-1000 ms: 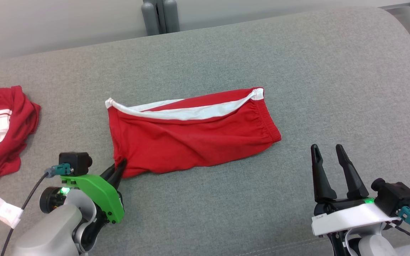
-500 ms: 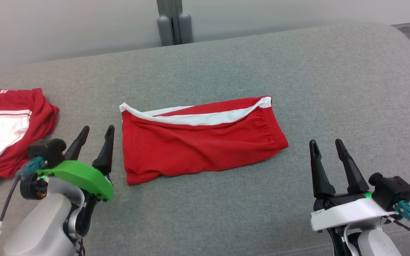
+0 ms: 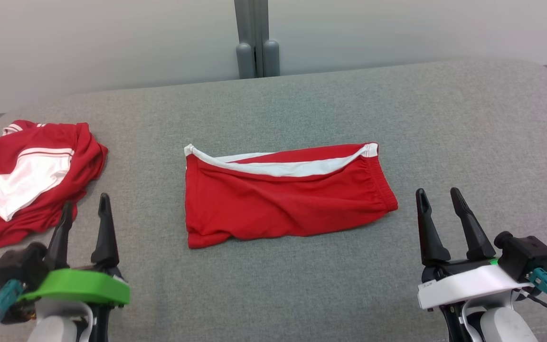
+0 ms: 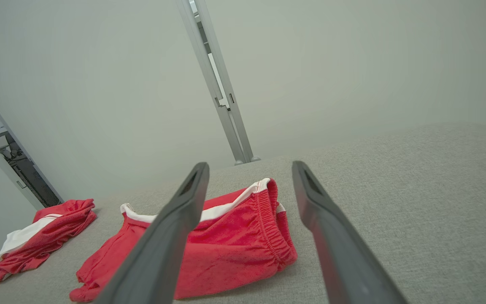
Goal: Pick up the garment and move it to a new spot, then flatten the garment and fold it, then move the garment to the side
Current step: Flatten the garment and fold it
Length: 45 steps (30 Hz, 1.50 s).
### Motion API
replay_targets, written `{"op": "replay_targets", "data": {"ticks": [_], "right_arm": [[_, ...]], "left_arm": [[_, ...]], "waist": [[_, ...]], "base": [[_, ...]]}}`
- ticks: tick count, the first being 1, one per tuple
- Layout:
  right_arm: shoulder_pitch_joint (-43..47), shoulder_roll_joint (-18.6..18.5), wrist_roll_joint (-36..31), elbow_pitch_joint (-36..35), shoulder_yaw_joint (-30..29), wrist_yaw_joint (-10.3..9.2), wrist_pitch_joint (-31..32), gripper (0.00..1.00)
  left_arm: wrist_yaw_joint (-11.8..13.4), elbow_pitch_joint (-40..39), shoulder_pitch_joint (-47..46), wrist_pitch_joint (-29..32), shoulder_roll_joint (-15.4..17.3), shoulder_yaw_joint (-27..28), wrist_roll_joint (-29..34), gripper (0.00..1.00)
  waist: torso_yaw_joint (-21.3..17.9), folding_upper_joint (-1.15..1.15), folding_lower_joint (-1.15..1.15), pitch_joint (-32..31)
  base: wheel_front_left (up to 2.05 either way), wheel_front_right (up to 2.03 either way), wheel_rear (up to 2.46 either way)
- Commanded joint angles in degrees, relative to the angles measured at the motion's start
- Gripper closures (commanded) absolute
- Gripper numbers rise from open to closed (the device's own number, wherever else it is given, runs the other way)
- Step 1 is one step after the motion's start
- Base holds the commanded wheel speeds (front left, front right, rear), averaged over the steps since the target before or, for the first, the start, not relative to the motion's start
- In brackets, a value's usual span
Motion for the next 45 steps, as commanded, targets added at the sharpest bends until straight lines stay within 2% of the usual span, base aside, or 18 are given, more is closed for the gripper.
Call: {"op": "replay_targets", "data": {"ticks": [1, 5, 9, 14, 24, 45], "right_arm": [[0.6, -0.4, -0.5, -0.1, -0.1, 0.01, 0.3, 0.0], [1.4, -0.6, -0.6, -0.3, -0.6, 0.01, 0.4, 0.0], [2.0, -0.6, -0.8, -0.4, -0.8, 0.01, 0.7, 0.0], [2.7, -0.9, -1.5, -0.4, -0.8, 0.01, 0.9, 0.0], [3.8, -1.2, -3.8, 0.0, -1.5, 0.01, 1.4, 0.0], [4.5, -1.3, -5.5, 1.7, -2.0, 0.01, 2.4, 0.0]], "left_arm": [[-0.3, -1.3, 2.1, 0.0, -0.3, 1.6, 2.6, 0.0], [-0.7, -4.4, 6.2, 0.0, -1.6, 5.2, 7.8, 0.0], [-1.2, -6.2, 8.5, 0.0, -3.2, 6.7, 11.5, 0.0], [-1.9, -7.4, 10.3, 0.0, -3.5, 7.0, 15.7, 0.0], [-3.7, -6.2, 11.7, 0.0, -2.9, 9.0, 17.0, 0.0], [-5.0, -3.4, 11.2, 0.0, -3.9, 10.1, 18.4, 0.0]], "waist": [[0.2, 0.0, 0.0, -0.5], [0.5, 0.0, 0.0, -1.0], [1.0, 0.0, 0.0, -1.5], [1.2, 0.0, 0.0, -2.5], [1.5, 0.0, 0.0, -3.4], [3.1, 0.0, 0.0, -4.1]], "base": [[0.0, 0.0, 0.0], [0.0, 0.0, 0.0], [0.0, 0.0, 0.0], [0.0, 0.0, 0.0], [0.0, 0.0, 0.0], [0.0, 0.0, 0.0]]}}
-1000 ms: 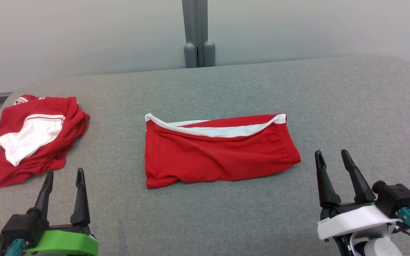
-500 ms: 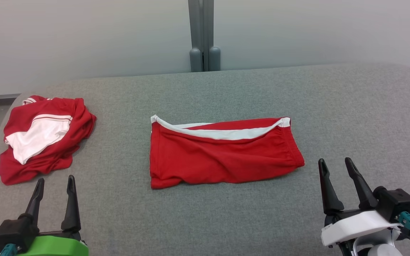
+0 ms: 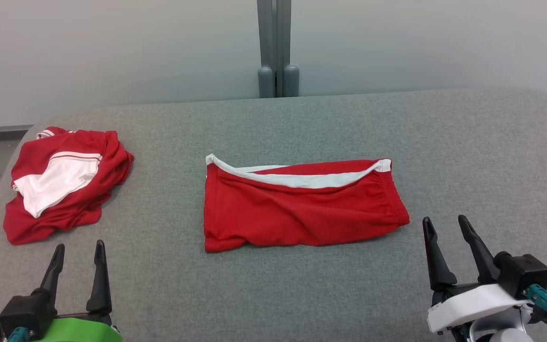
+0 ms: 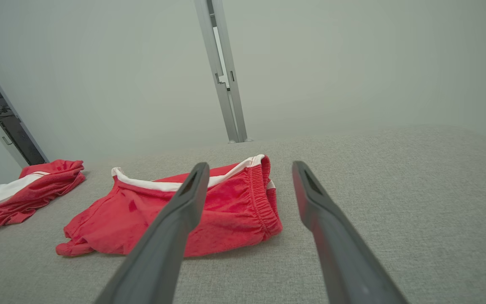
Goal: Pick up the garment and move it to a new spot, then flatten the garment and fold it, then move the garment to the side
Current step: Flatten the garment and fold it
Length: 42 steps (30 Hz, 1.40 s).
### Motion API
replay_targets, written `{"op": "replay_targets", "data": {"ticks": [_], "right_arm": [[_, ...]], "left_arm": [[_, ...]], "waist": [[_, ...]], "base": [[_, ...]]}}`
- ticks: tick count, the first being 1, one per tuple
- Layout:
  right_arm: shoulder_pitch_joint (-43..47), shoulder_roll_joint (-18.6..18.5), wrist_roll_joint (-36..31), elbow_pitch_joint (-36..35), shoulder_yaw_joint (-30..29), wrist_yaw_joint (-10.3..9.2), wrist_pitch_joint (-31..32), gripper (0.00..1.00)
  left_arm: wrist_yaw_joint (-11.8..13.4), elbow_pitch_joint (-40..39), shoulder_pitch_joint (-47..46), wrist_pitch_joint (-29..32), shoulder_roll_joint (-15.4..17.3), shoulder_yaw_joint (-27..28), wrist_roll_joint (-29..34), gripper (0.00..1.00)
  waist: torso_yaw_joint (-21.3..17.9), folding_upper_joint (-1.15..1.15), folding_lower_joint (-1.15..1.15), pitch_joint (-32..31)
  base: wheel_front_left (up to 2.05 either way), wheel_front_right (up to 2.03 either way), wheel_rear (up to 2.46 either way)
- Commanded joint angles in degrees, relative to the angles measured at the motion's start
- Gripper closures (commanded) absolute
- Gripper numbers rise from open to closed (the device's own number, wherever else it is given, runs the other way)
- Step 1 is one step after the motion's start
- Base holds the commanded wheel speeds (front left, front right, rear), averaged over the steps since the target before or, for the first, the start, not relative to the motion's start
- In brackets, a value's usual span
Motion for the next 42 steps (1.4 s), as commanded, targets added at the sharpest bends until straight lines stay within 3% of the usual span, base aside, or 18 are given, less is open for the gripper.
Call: {"op": "replay_targets", "data": {"ticks": [1, 13, 23, 31, 42], "right_arm": [[0.5, -0.2, -0.1, 0.2, 0.1, 0.01, 0.0, 0.0], [0.2, -0.7, -1.2, 0.8, 0.4, 0.01, 0.5, 0.0], [-9.4, -3.6, -4.0, 5.5, 2.5, 0.01, 4.7, 0.0], [-19.7, -5.3, -5.5, 15.4, 2.7, 0.01, 7.2, 0.0], [-29.2, -6.3, -5.7, 35.1, 1.0, 0.01, 5.6, 0.0]], "left_arm": [[-0.3, 0.1, 0.3, 0.0, -0.2, 0.2, 0.6, 0.0], [-0.2, 0.2, 0.3, 0.0, -0.6, 0.5, 1.3, 0.0], [-0.1, 0.3, -1.3, 0.0, -0.7, 0.3, 1.6, 0.0], [-0.3, 0.3, -4.6, 0.0, -2.1, -0.3, 2.0, 0.0], [-1.3, 1.3, -9.2, 0.0, -4.0, -1.0, 2.9, 0.0]], "waist": [[0.0, 0.0, 0.0, -0.1], [0.2, 0.0, 0.0, -0.2], [1.4, 0.0, 0.0, 2.1], [4.1, 0.0, 0.0, 6.8], [7.3, 0.0, 0.0, 12.6]], "base": [[0.0, 0.0, 0.0], [0.0, 0.0, 0.0], [0.0, 0.0, 0.0], [0.0, 0.0, 0.0], [0.0, 0.0, 0.0]]}}
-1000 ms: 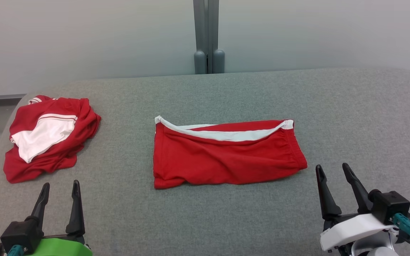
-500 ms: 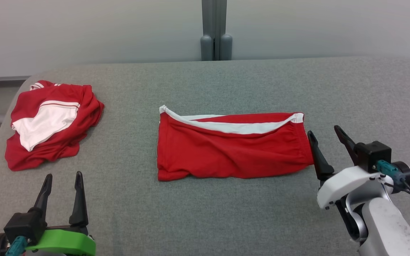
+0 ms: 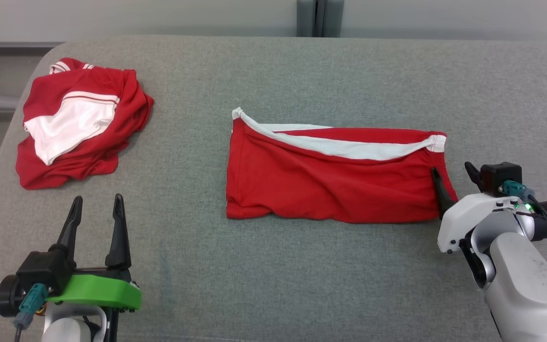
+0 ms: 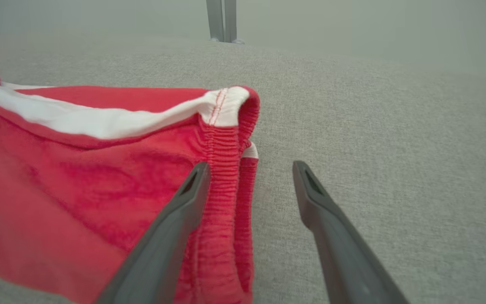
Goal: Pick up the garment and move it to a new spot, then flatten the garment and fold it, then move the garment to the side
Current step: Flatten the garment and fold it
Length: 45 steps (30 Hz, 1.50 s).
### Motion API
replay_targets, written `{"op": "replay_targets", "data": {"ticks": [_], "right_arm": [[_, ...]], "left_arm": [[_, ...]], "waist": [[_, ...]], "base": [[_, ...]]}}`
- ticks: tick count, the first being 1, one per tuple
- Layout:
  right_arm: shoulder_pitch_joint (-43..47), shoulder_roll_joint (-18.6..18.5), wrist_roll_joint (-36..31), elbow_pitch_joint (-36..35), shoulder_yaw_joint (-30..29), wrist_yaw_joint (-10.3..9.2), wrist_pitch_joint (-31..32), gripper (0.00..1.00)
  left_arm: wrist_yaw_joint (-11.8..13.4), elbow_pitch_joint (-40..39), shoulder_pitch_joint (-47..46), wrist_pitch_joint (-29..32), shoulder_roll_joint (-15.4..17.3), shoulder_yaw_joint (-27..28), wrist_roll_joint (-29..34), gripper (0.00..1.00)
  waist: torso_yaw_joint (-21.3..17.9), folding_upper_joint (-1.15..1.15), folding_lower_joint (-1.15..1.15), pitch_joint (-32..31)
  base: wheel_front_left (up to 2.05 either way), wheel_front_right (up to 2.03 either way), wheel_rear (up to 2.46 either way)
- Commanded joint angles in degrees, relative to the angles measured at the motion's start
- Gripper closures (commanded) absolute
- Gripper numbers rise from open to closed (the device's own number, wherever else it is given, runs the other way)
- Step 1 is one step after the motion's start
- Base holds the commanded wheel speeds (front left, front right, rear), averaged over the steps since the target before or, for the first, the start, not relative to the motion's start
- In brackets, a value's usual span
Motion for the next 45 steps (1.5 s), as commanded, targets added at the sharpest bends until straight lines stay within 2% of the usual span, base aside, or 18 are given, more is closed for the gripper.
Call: {"op": "replay_targets", "data": {"ticks": [1, 9, 10, 11, 17, 23, 27, 30, 34, 45], "right_arm": [[-1.3, -0.1, 0.4, 2.1, -0.2, 0.01, -0.5, 0.0], [-5.1, 1.0, 3.4, 12.8, 0.5, 0.01, -1.7, 0.0], [-6.3, 1.8, 6.8, 16.4, 2.1, 0.02, -0.6, 0.77], [-6.5, 1.8, 7.5, 16.9, 2.4, 0.02, -0.6, 1.0], [-8.3, -0.7, 10.6, 18.6, 4.5, -0.12, -2.4, 1.0], [-8.3, -7.6, 13.6, 18.9, 5.0, -0.06, -3.3, 1.0], [-7.4, -13.8, 16.5, 18.9, 4.5, -0.05, -1.8, 1.0], [-7.8, -15.8, 18.8, 17.3, 4.9, -0.04, -0.1, 1.0], [-9.0, -15.4, 23.7, 13.8, 5.6, -0.03, 4.3, 1.0], [-5.8, -8.5, 44.6, -3.2, 6.3, 0.01, 19.6, 1.0]], "left_arm": [[-0.4, 0.3, -1.2, 0.0, -0.4, -0.1, 0.4, 0.0], [-0.9, 1.1, -3.5, 0.0, -1.7, -0.6, 1.3, 0.0], [-1.1, 1.5, -3.9, 0.0, -2.2, -0.5, 1.5, 0.0], [-1.2, 1.6, -4.0, 0.0, -2.2, -0.5, 1.6, 0.0], [-1.3, 1.9, -3.5, 0.0, -2.6, 0.5, 2.1, 0.0], [-1.5, 1.6, -2.0, 0.0, -2.5, 1.6, 2.5, 0.0], [-1.5, 1.0, -1.2, 0.0, -2.8, 2.1, 3.0, 0.0], [-1.5, 0.6, -0.6, 0.0, -2.9, 2.6, 3.1, 0.0], [-1.5, 0.8, 0.1, 0.0, -3.1, 3.0, 3.2, 0.0], [-1.7, 1.4, 0.9, 0.0, -3.5, 3.0, 3.6, 0.0]], "waist": [[1.6, 0.0, 0.0, 2.1], [2.9, 0.0, 0.0, 3.6], [3.1, 0.0, 0.0, 4.0], [3.1, 0.0, 0.0, 4.0], [2.0, 0.0, 0.0, 3.3], [-0.1, 0.0, 0.0, 1.3], [-1.3, 0.0, 0.0, 0.4], [-2.3, 0.0, 0.0, 0.2], [-3.8, 0.0, 0.0, -0.1], [-5.7, 0.0, 0.0, -2.6]], "base": [[0.0, 0.0, 0.0], [0.0, 0.0, 0.0], [0.0, 0.0, 0.0], [0.0, 0.0, 0.0], [0.0, 0.0, 0.0], [0.0, 0.0, 0.0], [0.0, 0.0, 0.0], [0.0, 0.0, 0.0], [0.0, 0.0, 0.0], [0.0, 0.0, 0.0]]}}
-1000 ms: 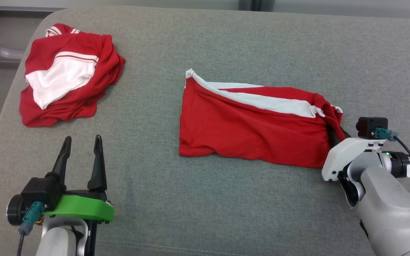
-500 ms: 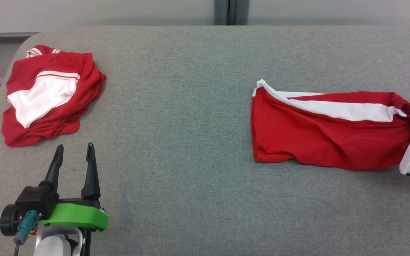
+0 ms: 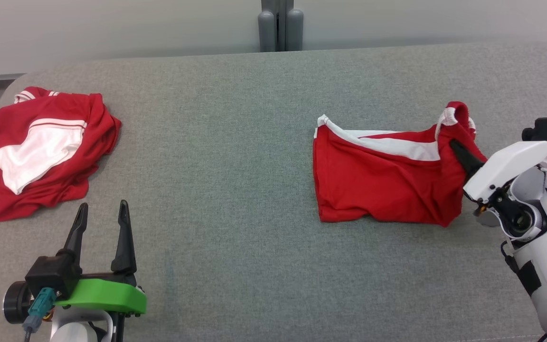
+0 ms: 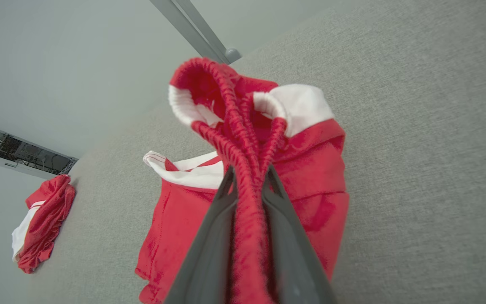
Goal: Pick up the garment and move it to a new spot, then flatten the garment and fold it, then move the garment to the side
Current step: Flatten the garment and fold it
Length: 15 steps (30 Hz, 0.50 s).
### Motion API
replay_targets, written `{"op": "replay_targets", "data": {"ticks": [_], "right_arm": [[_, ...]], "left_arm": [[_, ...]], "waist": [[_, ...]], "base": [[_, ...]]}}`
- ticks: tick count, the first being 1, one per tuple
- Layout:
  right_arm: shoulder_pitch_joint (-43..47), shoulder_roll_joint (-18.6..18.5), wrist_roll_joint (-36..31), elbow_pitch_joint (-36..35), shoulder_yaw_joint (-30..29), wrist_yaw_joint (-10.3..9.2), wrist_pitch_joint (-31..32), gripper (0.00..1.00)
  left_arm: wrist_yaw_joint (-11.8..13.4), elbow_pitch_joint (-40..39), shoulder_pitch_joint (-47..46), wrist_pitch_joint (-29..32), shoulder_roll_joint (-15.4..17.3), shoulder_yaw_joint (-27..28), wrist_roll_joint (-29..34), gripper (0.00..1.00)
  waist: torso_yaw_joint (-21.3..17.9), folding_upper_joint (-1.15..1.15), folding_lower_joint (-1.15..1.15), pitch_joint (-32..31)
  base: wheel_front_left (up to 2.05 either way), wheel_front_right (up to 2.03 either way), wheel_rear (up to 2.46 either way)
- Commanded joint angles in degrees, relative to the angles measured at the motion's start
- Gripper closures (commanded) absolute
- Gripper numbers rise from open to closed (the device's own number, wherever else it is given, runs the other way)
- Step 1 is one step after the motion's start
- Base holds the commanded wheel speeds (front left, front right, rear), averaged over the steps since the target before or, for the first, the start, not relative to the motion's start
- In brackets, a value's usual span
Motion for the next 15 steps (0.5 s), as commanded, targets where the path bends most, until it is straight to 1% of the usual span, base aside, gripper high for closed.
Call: {"op": "replay_targets", "data": {"ticks": [1, 4, 7, 11, 15], "right_arm": [[0.9, 0.9, 1.4, -1.5, -0.1, 0.01, 1.2, 1.0], [1.3, 3.9, 3.6, -3.6, -0.4, 0.01, 3.0, 1.0], [0.7, 6.2, 3.3, -4.2, -0.4, 0.01, 3.6, 1.0], [-0.5, 9.2, 1.2, -2.7, 0.0, 0.01, 3.1, 1.0], [-1.5, 11.6, -1.2, 0.6, -0.5, 0.01, 1.7, 1.0]], "left_arm": [[-0.3, 0.0, 0.6, 0.0, -0.1, 0.2, 0.2, 0.0], [-0.3, 0.0, 0.6, 0.0, -0.2, -0.1, 0.3, 0.0], [-0.2, 0.1, 0.5, 0.0, -0.3, -0.4, 0.2, 0.0], [-0.3, 0.4, -0.3, 0.0, -0.5, -0.8, -0.1, 0.0], [-0.3, 0.3, -1.1, 0.0, -0.7, -1.0, -0.4, 0.0]], "waist": [[-0.3, 0.0, 0.0, -0.4], [-0.1, 0.0, 0.0, -0.4], [0.4, 0.0, 0.0, -0.2], [1.6, 0.0, 0.0, 0.2], [2.9, 0.0, 0.0, 0.9]], "base": [[0.0, 0.0, 0.0], [0.0, 0.0, 0.0], [0.0, 0.0, 0.0], [0.0, 0.0, 0.0], [0.0, 0.0, 0.0]]}}
